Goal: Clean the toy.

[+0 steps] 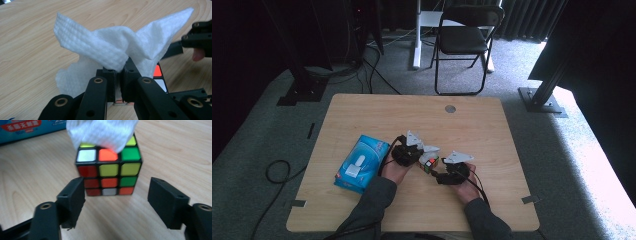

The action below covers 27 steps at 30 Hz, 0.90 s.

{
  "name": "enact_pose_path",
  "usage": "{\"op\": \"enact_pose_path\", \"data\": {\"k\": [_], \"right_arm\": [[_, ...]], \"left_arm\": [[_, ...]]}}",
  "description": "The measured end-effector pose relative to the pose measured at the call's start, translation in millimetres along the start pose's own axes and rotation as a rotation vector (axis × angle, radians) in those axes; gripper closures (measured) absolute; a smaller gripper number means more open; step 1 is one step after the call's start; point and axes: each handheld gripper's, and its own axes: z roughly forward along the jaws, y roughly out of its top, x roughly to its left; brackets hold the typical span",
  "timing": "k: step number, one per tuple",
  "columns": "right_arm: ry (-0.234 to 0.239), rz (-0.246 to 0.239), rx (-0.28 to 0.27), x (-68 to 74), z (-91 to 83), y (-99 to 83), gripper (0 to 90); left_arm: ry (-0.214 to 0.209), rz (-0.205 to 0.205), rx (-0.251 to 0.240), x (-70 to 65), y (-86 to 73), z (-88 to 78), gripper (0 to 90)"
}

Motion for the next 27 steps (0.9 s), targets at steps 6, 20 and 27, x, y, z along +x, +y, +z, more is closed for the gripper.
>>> {"op": "enact_pose_path", "data": {"k": [6, 20, 27], "right_arm": [[0.030, 0.006, -0.006, 1.0, 6.4, 2.6, 27.4], [-0.009, 0.005, 0.038, 11.4, 22.5, 5.1, 31.7], [0.007, 0.000, 0.041, 7.3, 19.3, 2.9, 33.8]], "left_arm": [[-0.005, 0.000, 0.004, -3.2, 0.2, 3.6, 83.9], [-0.004, -0.002, 0.016, -4.2, -1.8, 7.1, 84.0], [-0.002, 0.012, 0.018, -6.6, -2.9, 5.9, 84.0]]}}
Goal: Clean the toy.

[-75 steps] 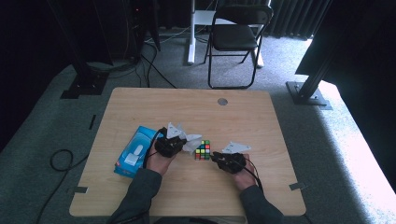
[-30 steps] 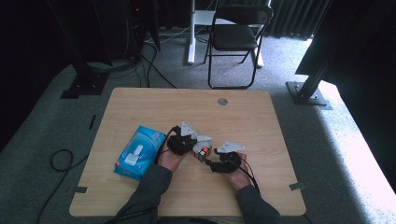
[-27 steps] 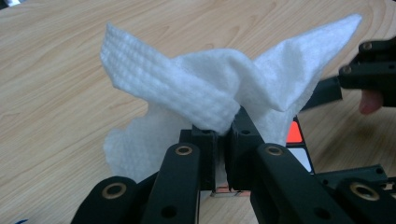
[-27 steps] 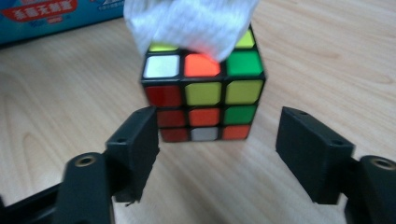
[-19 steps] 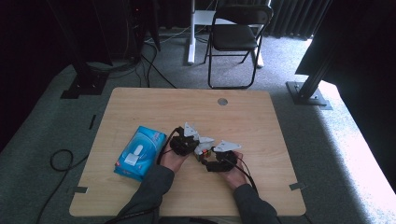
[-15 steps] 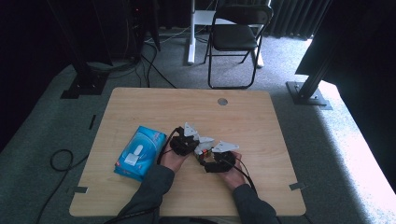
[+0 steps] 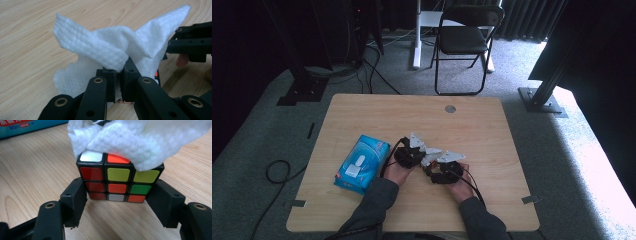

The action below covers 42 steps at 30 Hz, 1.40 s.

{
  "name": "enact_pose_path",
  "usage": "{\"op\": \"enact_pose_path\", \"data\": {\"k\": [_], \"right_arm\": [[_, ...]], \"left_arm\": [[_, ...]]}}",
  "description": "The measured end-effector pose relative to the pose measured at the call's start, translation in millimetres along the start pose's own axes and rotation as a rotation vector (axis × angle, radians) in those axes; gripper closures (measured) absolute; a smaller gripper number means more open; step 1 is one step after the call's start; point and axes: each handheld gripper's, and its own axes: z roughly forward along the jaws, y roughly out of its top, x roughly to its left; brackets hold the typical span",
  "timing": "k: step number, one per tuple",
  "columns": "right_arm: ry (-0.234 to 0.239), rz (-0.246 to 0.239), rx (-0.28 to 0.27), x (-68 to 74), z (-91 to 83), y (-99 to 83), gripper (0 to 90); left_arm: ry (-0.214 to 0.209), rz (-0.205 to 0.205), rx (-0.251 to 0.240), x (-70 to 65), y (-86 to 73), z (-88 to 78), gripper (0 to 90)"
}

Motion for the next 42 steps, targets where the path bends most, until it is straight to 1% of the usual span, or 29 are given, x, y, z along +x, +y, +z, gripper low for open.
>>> {"op": "enact_pose_path", "data": {"k": [3, 16, 19, 22, 26, 27, 29, 34, 38, 40, 42], "right_arm": [[-0.011, -0.024, -0.004, 1.0, -0.9, -0.6, 34.2], [-0.011, -0.027, -0.004, 1.9, -1.2, -0.9, 34.3], [-0.012, -0.028, -0.005, 1.8, -1.1, -1.0, 34.3], [-0.014, -0.025, -0.005, 2.1, -1.2, -1.1, 34.3], [-0.013, -0.023, -0.003, 2.3, -1.3, -1.2, 34.3], [-0.013, -0.022, -0.004, 2.3, -1.3, -1.2, 34.3], [-0.012, -0.021, -0.003, 2.2, -1.3, -1.2, 34.3], [-0.012, -0.020, -0.003, 2.2, -1.3, -1.2, 34.3], [-0.015, -0.020, -0.003, 2.7, -1.3, -1.3, 34.3], [-0.015, -0.019, -0.004, 2.6, -1.3, -1.3, 34.3], [-0.015, -0.020, -0.004, 2.4, -1.3, -1.3, 34.3]], "left_arm": [[-0.009, -0.009, -0.004, 0.9, -1.2, -0.4, 84.0], [-0.015, -0.004, -0.006, 0.3, -3.1, -1.7, 84.1], [-0.030, -0.007, -0.007, -1.5, -5.0, -3.4, 84.1], [-0.056, -0.011, -0.021, -4.4, -8.2, -4.8, 84.1], [-0.061, -0.007, -0.022, -7.6, -9.2, -5.9, 84.1], [-0.070, -0.006, -0.023, -7.8, -9.3, -6.0, 84.1], [-0.092, 0.000, -0.028, -9.0, -10.4, -6.3, 84.1], [-0.103, 0.023, -0.027, -13.5, -11.0, -7.2, 84.0], [-0.119, 0.035, -0.029, -12.8, -11.6, -7.6, 83.8], [-0.131, 0.031, -0.030, -13.3, -11.8, -7.8, 83.8], [-0.147, 0.041, -0.033, -15.1, -12.1, -7.7, 83.8]]}}
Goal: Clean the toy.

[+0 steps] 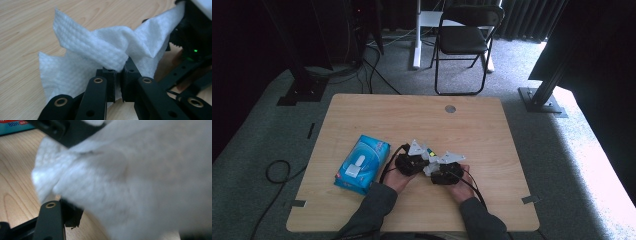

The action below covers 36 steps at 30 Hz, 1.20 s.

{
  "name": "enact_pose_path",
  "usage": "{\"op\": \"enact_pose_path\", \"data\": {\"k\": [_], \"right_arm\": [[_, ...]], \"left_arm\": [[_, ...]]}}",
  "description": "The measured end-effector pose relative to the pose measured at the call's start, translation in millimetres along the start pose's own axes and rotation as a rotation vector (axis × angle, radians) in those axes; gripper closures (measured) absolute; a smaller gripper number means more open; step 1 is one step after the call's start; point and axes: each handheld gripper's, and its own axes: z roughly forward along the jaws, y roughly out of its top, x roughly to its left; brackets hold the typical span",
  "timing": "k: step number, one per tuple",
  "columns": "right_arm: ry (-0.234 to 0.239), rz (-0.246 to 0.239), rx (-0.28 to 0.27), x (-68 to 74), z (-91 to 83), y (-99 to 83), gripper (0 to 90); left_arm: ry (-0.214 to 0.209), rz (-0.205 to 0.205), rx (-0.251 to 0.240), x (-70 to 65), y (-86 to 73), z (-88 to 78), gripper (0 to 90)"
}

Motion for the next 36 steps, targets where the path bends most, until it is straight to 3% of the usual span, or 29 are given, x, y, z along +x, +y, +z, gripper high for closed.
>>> {"op": "enact_pose_path", "data": {"k": [5, 9, 10, 18, 28, 36], "right_arm": [[-0.001, 0.002, 0.001, 0.2, -0.1, -0.1, 34.3], [-0.001, 0.001, 0.001, 0.4, -0.2, -0.1, 34.3], [-0.002, 0.001, 0.001, 0.5, -0.2, -0.1, 34.3], [-0.001, 0.000, 0.002, 0.2, -0.3, -0.2, 34.3], [-0.001, -0.001, 0.003, 0.1, -0.3, -0.2, 34.3], [0.000, -0.001, 0.004, 0.2, -0.5, -0.4, 34.3]], "left_arm": [[-0.015, 0.015, -0.002, -0.7, 0.0, 0.5, 83.7], [0.000, 0.018, 0.001, 0.7, 0.0, -0.1, 83.7], [0.023, 0.016, 0.005, 3.5, -0.3, -1.3, 83.7], [0.078, -0.023, 0.005, 20.8, -1.6, -4.8, 83.7], [0.115, -0.054, 0.021, 37.1, -1.6, -4.4, 82.9], [0.113, -0.051, 0.015, 34.8, 4.2, 0.9, 83.0]]}}
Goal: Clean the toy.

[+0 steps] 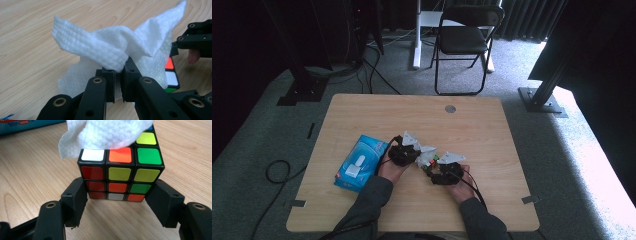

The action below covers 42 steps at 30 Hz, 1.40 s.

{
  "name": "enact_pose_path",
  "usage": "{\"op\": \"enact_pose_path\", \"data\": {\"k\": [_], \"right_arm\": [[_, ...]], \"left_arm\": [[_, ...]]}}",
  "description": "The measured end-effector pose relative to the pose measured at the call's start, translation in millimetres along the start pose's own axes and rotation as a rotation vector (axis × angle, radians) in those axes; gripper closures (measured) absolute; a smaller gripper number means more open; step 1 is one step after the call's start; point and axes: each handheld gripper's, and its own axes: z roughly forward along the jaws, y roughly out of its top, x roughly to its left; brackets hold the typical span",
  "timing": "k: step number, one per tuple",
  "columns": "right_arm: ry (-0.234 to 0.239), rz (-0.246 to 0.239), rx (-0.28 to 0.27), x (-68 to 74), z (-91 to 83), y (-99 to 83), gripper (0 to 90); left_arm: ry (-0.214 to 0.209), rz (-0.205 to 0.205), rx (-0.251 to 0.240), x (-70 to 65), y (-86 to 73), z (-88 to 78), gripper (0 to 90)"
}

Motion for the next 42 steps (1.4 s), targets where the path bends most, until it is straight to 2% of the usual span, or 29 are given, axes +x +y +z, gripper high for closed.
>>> {"op": "enact_pose_path", "data": {"k": [6, 13, 21, 29, 36, 42], "right_arm": [[0.000, 0.001, 0.000, 0.0, 0.0, 0.0, 34.3], [0.000, 0.002, 0.000, 0.1, 0.1, 0.0, 34.3], [0.002, -0.001, 0.000, 0.3, 0.0, -0.1, 34.3], [0.001, -0.001, 0.002, 0.8, -0.1, -0.1, 34.3], [0.007, -0.011, 0.004, 1.2, -0.2, -0.3, 34.3], [0.015, -0.013, 0.007, 1.5, -0.3, -0.2, 34.2]], "left_arm": [[-0.014, 0.036, -0.004, -12.6, 6.0, 5.4, 83.0], [-0.077, 0.094, -0.004, -29.6, 9.7, 10.6, 83.0], [-0.096, 0.098, -0.007, -35.3, 14.4, 16.7, 83.4], [-0.071, 0.078, -0.026, -31.0, 16.3, 21.6, 83.3], [-0.008, 0.056, -0.012, -17.5, 12.5, 15.1, 83.3], [0.038, 0.002, -0.002, -4.6, 6.6, 8.7, 83.4]]}}
